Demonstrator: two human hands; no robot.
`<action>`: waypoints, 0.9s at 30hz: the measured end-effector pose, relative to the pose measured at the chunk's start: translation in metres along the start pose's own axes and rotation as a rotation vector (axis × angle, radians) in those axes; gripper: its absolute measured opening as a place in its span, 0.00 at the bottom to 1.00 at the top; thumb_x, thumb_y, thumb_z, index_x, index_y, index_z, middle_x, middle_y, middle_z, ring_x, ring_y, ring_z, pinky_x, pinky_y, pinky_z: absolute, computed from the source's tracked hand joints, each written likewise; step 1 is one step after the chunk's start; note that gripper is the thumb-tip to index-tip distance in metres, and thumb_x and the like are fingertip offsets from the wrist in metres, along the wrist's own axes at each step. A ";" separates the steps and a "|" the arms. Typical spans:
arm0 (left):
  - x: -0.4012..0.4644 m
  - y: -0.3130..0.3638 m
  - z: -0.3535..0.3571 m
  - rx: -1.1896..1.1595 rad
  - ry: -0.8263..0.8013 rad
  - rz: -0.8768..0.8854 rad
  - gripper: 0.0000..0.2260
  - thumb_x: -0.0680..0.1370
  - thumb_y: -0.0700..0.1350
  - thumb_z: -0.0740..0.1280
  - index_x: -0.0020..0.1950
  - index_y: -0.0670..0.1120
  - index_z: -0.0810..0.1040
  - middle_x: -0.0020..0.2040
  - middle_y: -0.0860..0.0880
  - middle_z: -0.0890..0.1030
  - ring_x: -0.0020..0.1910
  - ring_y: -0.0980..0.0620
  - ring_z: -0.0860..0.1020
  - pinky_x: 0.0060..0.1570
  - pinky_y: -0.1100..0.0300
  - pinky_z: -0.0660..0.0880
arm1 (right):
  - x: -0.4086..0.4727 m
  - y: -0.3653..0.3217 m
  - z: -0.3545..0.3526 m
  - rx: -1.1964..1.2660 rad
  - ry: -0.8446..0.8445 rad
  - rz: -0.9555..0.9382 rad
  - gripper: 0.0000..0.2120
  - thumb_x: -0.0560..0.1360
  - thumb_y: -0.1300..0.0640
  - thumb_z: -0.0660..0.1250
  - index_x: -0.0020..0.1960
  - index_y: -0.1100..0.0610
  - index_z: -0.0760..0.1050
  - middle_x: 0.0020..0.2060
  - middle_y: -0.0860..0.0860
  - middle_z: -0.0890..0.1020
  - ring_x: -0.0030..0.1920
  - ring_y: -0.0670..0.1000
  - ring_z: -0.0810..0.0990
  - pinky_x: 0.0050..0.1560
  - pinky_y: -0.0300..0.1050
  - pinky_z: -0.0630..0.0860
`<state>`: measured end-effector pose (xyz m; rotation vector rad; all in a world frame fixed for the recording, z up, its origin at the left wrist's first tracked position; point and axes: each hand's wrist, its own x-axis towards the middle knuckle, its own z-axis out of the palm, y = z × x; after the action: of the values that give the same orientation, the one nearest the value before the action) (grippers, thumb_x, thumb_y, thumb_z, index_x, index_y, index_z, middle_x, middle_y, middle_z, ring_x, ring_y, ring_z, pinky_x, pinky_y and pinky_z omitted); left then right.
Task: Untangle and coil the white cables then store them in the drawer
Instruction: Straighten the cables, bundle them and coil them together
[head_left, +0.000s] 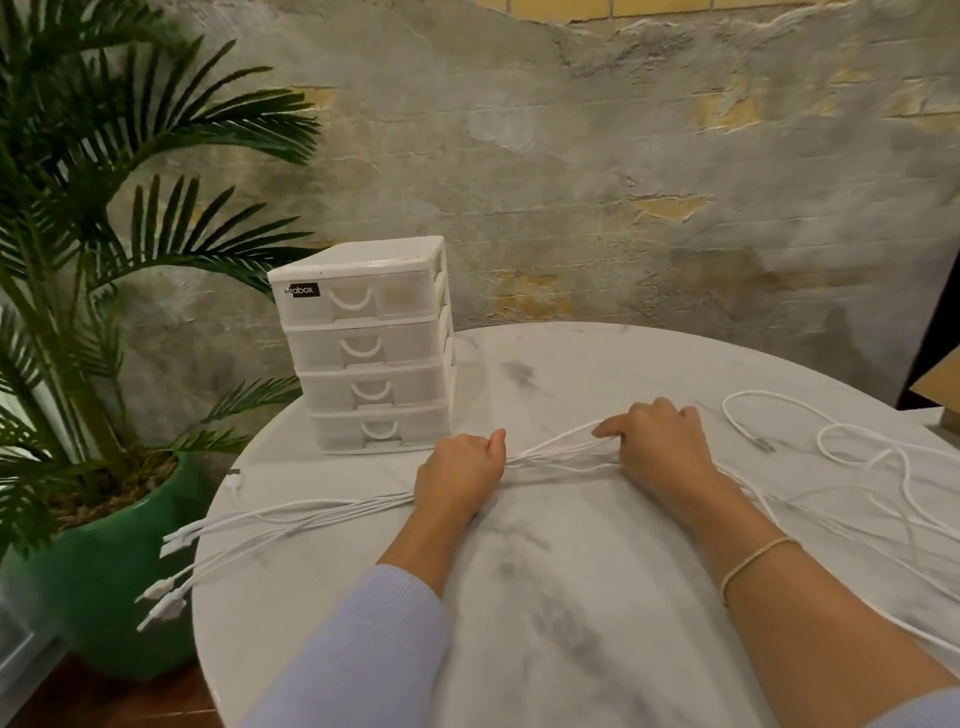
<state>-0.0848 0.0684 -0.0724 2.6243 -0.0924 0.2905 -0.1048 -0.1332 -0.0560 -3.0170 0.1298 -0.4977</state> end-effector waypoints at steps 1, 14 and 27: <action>0.000 0.000 0.000 -0.003 0.006 -0.005 0.25 0.82 0.55 0.51 0.42 0.39 0.78 0.45 0.41 0.79 0.50 0.41 0.77 0.48 0.54 0.71 | 0.000 0.000 0.000 0.016 -0.004 0.040 0.25 0.75 0.65 0.54 0.62 0.42 0.75 0.56 0.49 0.77 0.60 0.53 0.69 0.58 0.50 0.61; 0.000 -0.002 -0.002 -0.037 0.094 -0.044 0.23 0.82 0.54 0.49 0.38 0.43 0.74 0.43 0.43 0.79 0.48 0.42 0.77 0.45 0.56 0.69 | -0.005 -0.008 -0.021 0.534 0.055 -0.069 0.06 0.65 0.57 0.73 0.42 0.52 0.83 0.61 0.51 0.76 0.64 0.53 0.70 0.65 0.43 0.61; -0.002 0.003 -0.005 -0.086 0.026 0.041 0.24 0.82 0.55 0.51 0.38 0.40 0.75 0.45 0.39 0.80 0.49 0.40 0.76 0.48 0.52 0.72 | -0.002 -0.054 0.005 0.324 -0.121 -0.326 0.14 0.77 0.63 0.59 0.56 0.53 0.79 0.49 0.52 0.83 0.51 0.55 0.78 0.51 0.47 0.73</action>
<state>-0.0879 0.0685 -0.0673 2.5355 -0.1473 0.3275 -0.1011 -0.0792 -0.0560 -2.7425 -0.4151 -0.3184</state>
